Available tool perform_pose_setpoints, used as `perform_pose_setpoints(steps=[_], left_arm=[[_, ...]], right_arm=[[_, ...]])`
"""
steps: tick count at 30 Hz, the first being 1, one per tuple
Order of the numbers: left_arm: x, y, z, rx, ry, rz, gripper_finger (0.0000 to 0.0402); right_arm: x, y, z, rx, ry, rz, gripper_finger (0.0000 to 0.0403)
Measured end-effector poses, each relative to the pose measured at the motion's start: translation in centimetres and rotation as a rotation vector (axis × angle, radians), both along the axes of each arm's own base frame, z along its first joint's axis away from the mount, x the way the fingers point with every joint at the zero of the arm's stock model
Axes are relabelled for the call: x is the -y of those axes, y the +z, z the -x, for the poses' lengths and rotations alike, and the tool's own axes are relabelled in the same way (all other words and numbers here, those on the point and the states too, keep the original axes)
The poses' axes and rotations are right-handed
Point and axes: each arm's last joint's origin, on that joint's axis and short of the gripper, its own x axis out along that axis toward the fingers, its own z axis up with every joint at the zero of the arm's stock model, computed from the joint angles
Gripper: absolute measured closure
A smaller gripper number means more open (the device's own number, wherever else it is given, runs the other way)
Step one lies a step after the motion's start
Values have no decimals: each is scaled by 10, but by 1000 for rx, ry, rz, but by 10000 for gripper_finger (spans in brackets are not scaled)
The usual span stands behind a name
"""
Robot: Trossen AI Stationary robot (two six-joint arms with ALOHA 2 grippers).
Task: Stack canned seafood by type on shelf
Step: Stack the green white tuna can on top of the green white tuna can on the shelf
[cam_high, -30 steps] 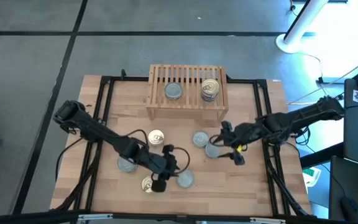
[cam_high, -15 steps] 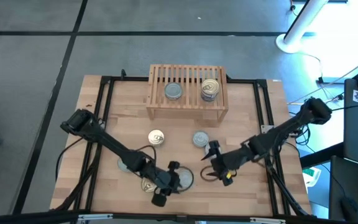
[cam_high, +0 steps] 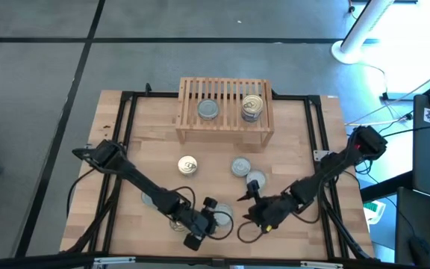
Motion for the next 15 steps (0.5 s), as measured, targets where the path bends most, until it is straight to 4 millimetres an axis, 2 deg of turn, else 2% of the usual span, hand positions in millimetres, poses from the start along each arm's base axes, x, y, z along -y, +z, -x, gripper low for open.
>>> perform_pose_setpoints(steps=[5, 15], left_arm=[[-1, -3, -1, 21, 4, -68, 284], [-4, -5, 0, -6, 7, -88, 284]], right_arm=[[-8, -7, 4, 25, -24, 87, 100], [-11, -18, 3, 4, -28, 120, 100]])
